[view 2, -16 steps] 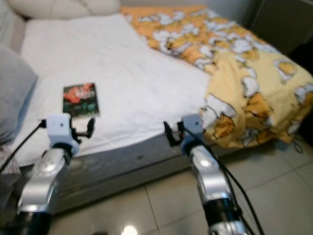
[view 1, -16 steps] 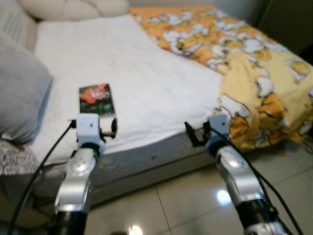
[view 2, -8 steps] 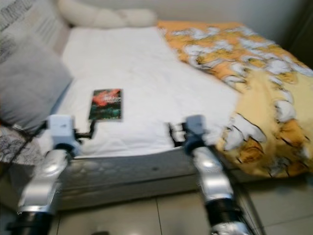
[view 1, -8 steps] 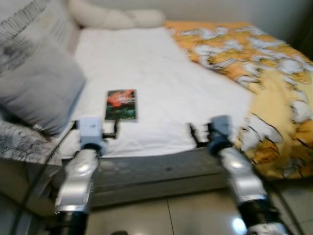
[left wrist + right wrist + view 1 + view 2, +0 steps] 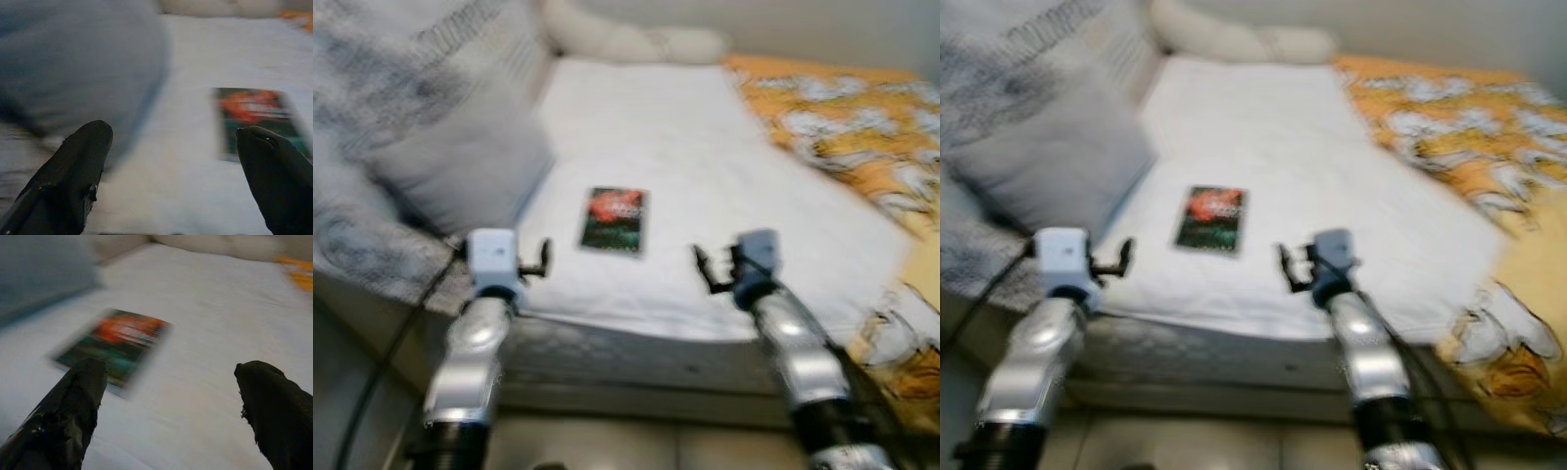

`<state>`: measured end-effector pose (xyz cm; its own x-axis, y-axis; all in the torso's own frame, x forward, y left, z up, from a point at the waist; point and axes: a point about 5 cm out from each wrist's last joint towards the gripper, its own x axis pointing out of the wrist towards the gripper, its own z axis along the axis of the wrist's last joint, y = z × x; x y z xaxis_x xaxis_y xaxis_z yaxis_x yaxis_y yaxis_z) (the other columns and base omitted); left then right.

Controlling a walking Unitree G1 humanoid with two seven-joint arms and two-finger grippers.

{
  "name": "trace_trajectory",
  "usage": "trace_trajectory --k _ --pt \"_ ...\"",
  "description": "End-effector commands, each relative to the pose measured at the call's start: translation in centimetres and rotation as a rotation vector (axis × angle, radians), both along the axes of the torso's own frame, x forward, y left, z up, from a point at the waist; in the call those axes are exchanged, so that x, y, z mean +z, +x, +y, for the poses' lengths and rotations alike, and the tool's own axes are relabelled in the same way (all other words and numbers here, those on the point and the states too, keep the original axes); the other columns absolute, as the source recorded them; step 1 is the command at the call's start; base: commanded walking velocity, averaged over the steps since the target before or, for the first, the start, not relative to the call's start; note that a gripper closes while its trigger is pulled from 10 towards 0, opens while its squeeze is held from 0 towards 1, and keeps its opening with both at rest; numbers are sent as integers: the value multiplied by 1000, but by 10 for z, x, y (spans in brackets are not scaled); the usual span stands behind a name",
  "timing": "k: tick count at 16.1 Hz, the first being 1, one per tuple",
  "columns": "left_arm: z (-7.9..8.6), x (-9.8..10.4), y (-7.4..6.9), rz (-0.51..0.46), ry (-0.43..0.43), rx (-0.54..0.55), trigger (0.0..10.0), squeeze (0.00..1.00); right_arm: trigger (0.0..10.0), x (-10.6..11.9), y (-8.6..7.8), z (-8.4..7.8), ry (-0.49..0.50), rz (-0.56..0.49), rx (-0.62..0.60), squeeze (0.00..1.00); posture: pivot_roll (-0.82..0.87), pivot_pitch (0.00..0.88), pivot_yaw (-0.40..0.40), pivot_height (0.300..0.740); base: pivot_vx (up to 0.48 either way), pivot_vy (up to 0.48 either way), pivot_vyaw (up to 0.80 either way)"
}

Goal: Clean up the room

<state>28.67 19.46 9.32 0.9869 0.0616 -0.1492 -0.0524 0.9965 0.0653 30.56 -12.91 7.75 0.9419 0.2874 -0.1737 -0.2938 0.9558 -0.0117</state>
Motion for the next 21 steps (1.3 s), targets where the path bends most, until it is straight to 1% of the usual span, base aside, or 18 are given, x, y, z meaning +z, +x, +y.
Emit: trace_trajectory --k 1,4,5,10,12,21 --pt "-9 4 3 -14 -9 -25 10000 1000 10000 1 1 -13 -27 -3 -30 0 -31 0 -39 740 322 0 550" --pt "-10 3 3 -11 -11 -26 10000 1000 10000 1 1 -15 -30 -3 -37 0 -34 0 -37 740 324 0 523" --pt "-10 3 3 -17 -15 -18 10000 1000 10000 0 1 -16 -22 5 -53 0 -35 0 -37 740 240 0 0" --pt "-10 4 4 -17 -16 -9 10000 1000 10000 0 2 -18 -5 11 -66 0 -36 0 -38 740 0 0 0" --pt "-10 4 4 -17 -13 -13 10000 1000 10000 0 2 -17 -4 12 -65 0 -36 0 -37 740 0 -247 0" --pt "-11 5 5 -15 -1 -24 10000 1000 10000 -2 3 -17 -7 24 -66 0 -36 0 -37 740 0 -387 0"
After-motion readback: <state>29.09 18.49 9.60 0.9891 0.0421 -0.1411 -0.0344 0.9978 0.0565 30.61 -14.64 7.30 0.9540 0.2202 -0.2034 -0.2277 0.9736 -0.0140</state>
